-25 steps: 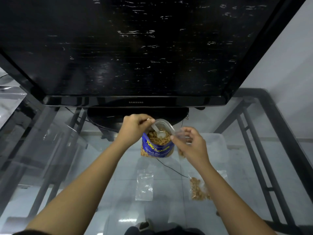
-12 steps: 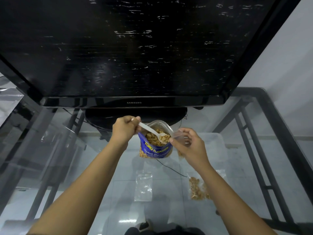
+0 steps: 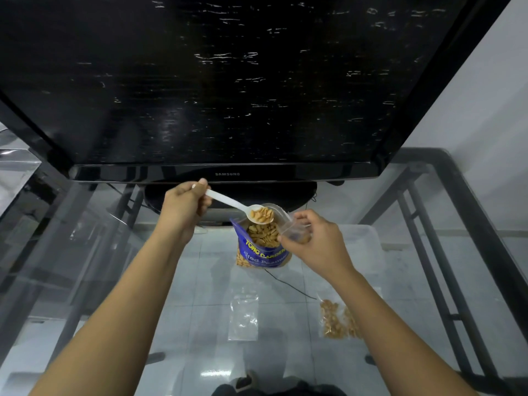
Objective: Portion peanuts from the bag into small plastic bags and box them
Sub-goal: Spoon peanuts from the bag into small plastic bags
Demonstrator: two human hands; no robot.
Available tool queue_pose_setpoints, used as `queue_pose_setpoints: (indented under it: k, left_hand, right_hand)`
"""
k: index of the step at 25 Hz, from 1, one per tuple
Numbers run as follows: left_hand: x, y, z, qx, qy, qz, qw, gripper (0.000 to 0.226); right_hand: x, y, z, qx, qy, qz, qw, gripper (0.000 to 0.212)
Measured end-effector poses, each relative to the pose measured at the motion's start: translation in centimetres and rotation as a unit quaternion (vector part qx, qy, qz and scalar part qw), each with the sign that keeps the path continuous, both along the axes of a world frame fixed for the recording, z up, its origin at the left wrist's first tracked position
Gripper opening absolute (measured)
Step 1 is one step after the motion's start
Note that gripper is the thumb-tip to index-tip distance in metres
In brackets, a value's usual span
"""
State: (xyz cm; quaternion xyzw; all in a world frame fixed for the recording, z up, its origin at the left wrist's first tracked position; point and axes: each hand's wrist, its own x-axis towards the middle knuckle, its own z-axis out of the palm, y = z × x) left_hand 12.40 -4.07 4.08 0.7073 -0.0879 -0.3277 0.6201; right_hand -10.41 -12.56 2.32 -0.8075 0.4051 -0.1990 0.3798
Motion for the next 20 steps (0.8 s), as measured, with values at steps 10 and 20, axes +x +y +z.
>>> queue_pose_setpoints:
  k: [10,20]
  left_hand:
    - [-5.3,-0.2,8.1,-0.033,-0.448,-0.239,0.861,0.012]
    - [-3.1,0.6,6.6,-0.032,-0.374,-0.085,0.923,0.019]
  right_hand:
    - [1.7,0.5,-0.1,0.138,-0.124,0.000,0.983,0.053]
    - [-1.8,0.1,-1.1,0.260,-0.230,-0.050,0.936,0.012]
